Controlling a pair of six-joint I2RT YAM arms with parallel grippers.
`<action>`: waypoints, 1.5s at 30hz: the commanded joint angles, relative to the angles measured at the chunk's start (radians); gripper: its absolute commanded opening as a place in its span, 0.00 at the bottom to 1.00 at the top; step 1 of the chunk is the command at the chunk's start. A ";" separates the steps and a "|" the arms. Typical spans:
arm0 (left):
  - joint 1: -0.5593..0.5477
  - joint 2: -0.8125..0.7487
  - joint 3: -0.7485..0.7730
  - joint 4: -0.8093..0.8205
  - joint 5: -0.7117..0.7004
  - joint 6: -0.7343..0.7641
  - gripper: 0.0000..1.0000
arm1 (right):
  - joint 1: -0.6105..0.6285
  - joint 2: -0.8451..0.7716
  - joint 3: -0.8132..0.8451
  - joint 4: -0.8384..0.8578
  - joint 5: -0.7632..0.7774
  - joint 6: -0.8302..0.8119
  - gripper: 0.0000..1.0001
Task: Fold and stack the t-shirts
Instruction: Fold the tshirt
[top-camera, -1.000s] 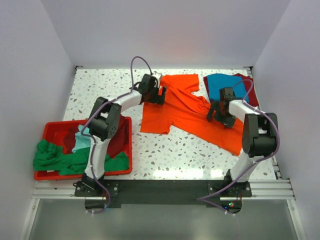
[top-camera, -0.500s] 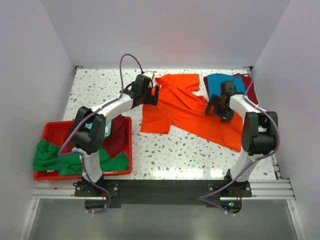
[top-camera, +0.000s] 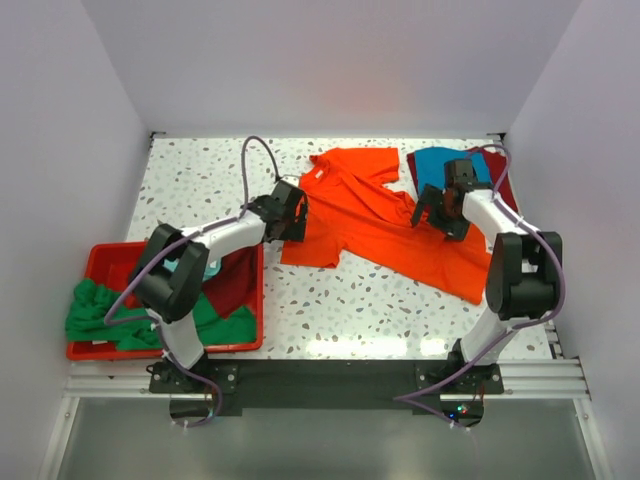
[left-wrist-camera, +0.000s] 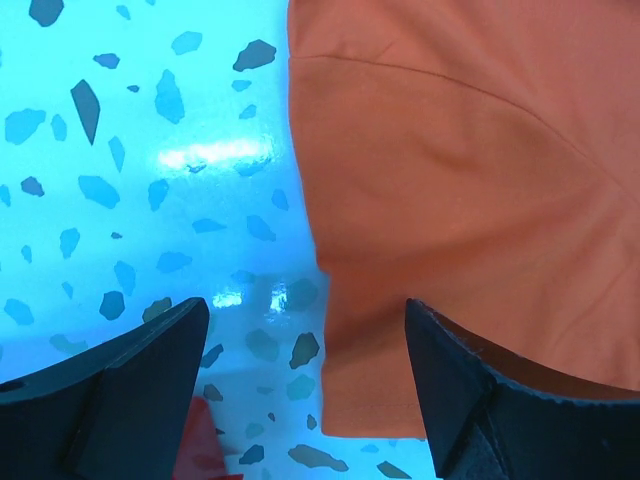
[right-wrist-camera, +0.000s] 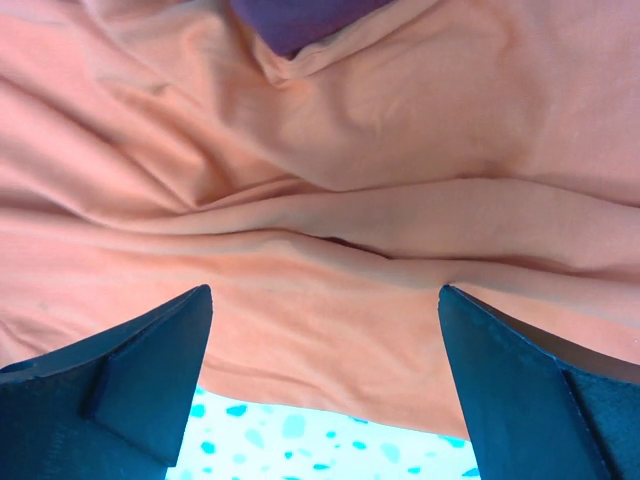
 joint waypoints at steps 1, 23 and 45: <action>-0.017 -0.071 -0.047 -0.039 -0.016 -0.086 0.83 | -0.005 -0.057 -0.014 -0.010 -0.017 -0.017 0.99; -0.078 -0.158 -0.159 -0.071 -0.026 -0.152 0.61 | -0.005 -0.174 -0.158 -0.003 -0.017 -0.039 0.99; -0.078 -0.048 -0.160 0.016 0.054 -0.156 0.35 | -0.005 -0.238 -0.192 -0.016 -0.016 -0.040 0.99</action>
